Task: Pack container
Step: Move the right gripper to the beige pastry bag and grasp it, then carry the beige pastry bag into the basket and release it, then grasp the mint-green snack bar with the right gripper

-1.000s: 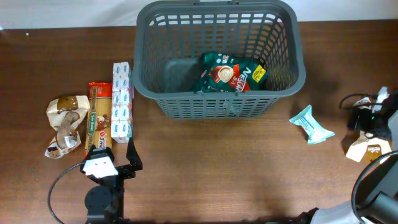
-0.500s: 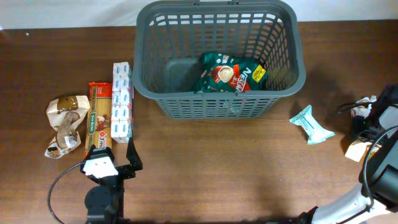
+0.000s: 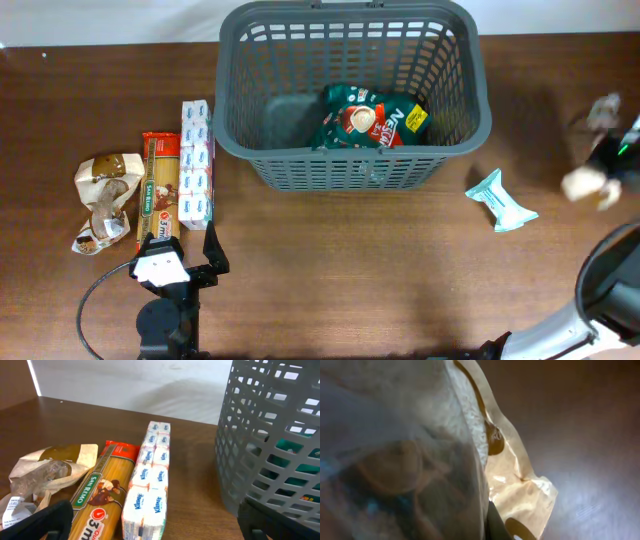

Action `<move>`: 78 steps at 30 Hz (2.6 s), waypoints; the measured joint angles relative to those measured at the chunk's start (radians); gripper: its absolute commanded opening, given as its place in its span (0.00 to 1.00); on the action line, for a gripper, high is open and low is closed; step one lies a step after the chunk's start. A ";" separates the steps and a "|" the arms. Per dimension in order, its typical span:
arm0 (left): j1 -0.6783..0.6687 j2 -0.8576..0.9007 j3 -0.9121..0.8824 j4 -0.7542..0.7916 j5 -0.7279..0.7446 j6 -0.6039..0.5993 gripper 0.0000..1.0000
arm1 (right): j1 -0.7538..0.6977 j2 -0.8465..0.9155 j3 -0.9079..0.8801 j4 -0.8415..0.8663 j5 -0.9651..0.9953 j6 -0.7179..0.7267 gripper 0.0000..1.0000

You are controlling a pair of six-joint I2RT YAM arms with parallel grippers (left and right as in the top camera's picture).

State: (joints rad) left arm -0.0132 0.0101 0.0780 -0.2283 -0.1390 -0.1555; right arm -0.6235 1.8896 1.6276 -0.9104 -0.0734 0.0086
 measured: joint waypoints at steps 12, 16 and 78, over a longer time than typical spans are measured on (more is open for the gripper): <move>0.000 0.000 0.000 0.000 0.000 0.000 0.99 | 0.536 -0.246 0.777 -0.212 -0.248 -0.117 0.04; 0.000 0.000 0.000 0.000 0.000 0.000 0.99 | 0.768 -0.212 0.772 -0.248 -0.203 -0.177 0.04; 0.000 0.000 0.000 0.001 0.000 0.000 0.99 | 0.181 -0.087 -0.389 0.061 -0.142 -0.672 1.00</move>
State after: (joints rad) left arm -0.0132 0.0101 0.0780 -0.2276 -0.1390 -0.1555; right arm -0.4423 1.8027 1.2388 -0.8497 -0.2150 -0.6636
